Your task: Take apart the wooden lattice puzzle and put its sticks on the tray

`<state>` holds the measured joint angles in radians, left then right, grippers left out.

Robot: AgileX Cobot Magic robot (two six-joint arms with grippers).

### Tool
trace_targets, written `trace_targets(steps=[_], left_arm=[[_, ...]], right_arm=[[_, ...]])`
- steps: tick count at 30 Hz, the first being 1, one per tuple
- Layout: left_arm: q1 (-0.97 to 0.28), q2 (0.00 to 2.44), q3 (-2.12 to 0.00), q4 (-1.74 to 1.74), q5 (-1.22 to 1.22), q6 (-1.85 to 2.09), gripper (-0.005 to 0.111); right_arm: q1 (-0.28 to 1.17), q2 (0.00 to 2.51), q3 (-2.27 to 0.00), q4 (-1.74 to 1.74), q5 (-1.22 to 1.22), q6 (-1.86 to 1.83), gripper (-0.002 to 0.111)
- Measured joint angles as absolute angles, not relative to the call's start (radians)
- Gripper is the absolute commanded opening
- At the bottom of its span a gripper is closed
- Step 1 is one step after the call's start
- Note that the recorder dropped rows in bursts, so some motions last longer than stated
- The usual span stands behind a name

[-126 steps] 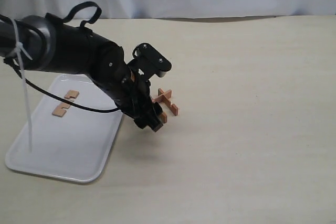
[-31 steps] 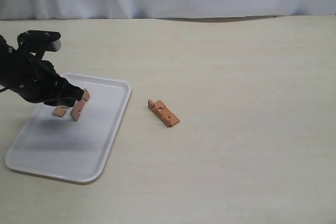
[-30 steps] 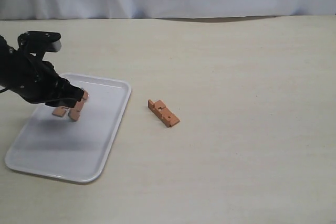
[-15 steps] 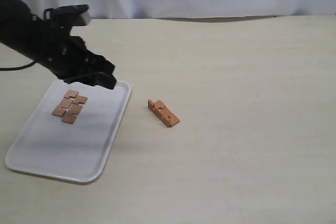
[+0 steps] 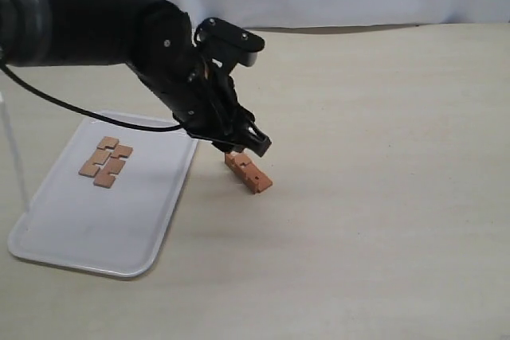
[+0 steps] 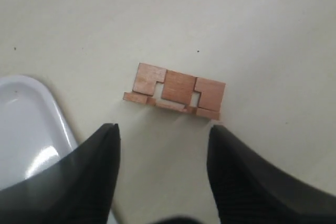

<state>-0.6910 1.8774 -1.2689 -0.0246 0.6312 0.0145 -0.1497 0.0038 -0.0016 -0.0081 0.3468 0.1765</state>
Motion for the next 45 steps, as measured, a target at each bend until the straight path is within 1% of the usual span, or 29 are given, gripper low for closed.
trace_targets(steps=[2,6,8,11,15,17,23,30,38,40,43,45], left_arm=[[-0.692,1.918,-1.295,-0.02,0.662,-0.006,0.05],[-0.695,1.966,-1.321,-0.006,0.671,-0.032,0.063],[-0.695,1.977,-1.321,-0.006,0.666,-0.041,0.067],[-0.695,1.987,-1.321,-0.006,0.664,-0.059,0.065],[-0.695,2.013,-1.328,0.0,0.634,-0.158,0.053],[-0.695,2.033,-1.328,0.0,0.61,-0.205,0.05],[-0.695,2.099,-1.33,0.0,0.567,-0.286,0.05],[-0.695,2.114,-1.332,0.066,0.535,-0.382,0.05],[-0.695,2.116,-1.332,0.066,0.527,-0.392,0.05],[-0.695,2.116,-1.332,0.071,0.535,-0.366,0.056],[-0.695,2.116,-1.352,0.086,0.607,-0.299,0.071],[-0.695,2.116,-1.381,0.09,0.674,-0.25,0.079]], right_arm=[[-0.15,0.004,-0.002,-0.008,0.347,0.176,0.004],[-0.15,0.004,-0.002,-0.008,0.347,0.176,0.004],[-0.15,0.004,-0.002,-0.008,0.347,0.176,0.004],[-0.15,0.004,-0.002,-0.008,0.347,0.176,0.004],[-0.15,0.004,-0.002,-0.008,0.347,0.176,0.004],[-0.15,0.004,-0.002,-0.008,0.347,0.176,0.004],[-0.15,0.004,-0.002,-0.008,0.347,0.176,0.004],[-0.15,0.004,-0.002,-0.008,0.347,0.176,0.004],[-0.15,0.004,-0.002,-0.008,0.347,0.176,0.004],[-0.15,0.004,-0.002,-0.008,0.347,0.176,0.004],[-0.15,0.004,-0.002,-0.008,0.347,0.176,0.004],[-0.15,0.004,-0.002,-0.008,0.347,0.176,0.004]])
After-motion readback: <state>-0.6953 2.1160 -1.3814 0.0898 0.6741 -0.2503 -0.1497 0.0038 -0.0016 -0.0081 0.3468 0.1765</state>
